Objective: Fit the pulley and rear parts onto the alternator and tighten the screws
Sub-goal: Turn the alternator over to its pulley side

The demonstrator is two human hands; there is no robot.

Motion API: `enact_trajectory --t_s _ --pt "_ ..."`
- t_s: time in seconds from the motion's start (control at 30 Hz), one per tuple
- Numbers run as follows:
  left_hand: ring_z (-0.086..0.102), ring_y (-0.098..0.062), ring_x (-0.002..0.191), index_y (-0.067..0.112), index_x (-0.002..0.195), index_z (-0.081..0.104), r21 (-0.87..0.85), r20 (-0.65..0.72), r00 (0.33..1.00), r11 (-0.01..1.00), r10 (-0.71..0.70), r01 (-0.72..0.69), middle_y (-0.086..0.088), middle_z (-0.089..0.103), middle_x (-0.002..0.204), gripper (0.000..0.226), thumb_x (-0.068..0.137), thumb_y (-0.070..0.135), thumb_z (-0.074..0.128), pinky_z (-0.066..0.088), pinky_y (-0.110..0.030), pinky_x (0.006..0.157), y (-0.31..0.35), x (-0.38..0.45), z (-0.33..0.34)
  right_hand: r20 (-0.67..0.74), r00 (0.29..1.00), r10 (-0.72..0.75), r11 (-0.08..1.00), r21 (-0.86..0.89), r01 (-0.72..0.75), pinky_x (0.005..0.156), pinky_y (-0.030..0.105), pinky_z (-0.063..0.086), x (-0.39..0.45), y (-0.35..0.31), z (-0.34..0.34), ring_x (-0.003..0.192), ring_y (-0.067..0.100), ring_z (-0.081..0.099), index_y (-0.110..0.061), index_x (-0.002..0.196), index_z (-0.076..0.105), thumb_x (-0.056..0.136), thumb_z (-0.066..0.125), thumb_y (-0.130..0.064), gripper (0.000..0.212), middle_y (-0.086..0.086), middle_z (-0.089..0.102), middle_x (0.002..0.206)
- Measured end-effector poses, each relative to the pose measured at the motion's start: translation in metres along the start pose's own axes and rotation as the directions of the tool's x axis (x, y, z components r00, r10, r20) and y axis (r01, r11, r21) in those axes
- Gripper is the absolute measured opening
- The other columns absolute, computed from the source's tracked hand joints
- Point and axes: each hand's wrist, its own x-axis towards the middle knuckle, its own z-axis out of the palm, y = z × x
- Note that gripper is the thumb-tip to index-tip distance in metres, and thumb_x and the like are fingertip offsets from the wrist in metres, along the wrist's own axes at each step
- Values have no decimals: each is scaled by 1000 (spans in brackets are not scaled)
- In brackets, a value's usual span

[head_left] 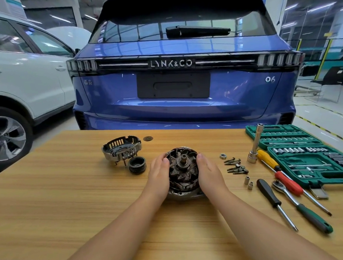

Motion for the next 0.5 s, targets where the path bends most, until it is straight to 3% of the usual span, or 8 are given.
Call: enact_trajectory --t_s 0.2,0.37,0.43,0.5 --pt "28 0 135 39 149 36 24 42 999 1000 15 -16 21 33 143 46 107 51 22 22 -30 115 -5 8 -7 -129 988 -83 972 -230 52 118 31 22 -10 8 15 149 15 29 -18 156 33 106 23 -53 62 -3 36 161" --pt "36 1 134 45 145 38 32 126 990 998 56 -60 22 40 147 49 101 62 24 30 -30 111 -13 2 -24 -43 987 -154 952 -272 137 112 21 19 -17 27 3 149 9 25 -24 159 24 100 20 -63 71 -12 31 161" --pt "40 0 130 41 145 40 102 41 997 993 64 -68 21 43 143 49 101 60 29 34 -27 103 -24 -2 -33 -23 987 -157 975 -163 151 109 19 19 -24 34 -2 146 5 26 -28 160 22 92 19 -74 82 -17 32 157" --pt "46 -7 126 30 143 44 154 -161 986 988 38 -13 14 49 135 45 103 51 39 39 -25 93 -31 -1 -43 -45 992 -117 991 -72 114 110 20 18 -23 36 -4 145 5 26 -26 159 23 89 20 -75 85 -11 32 160"
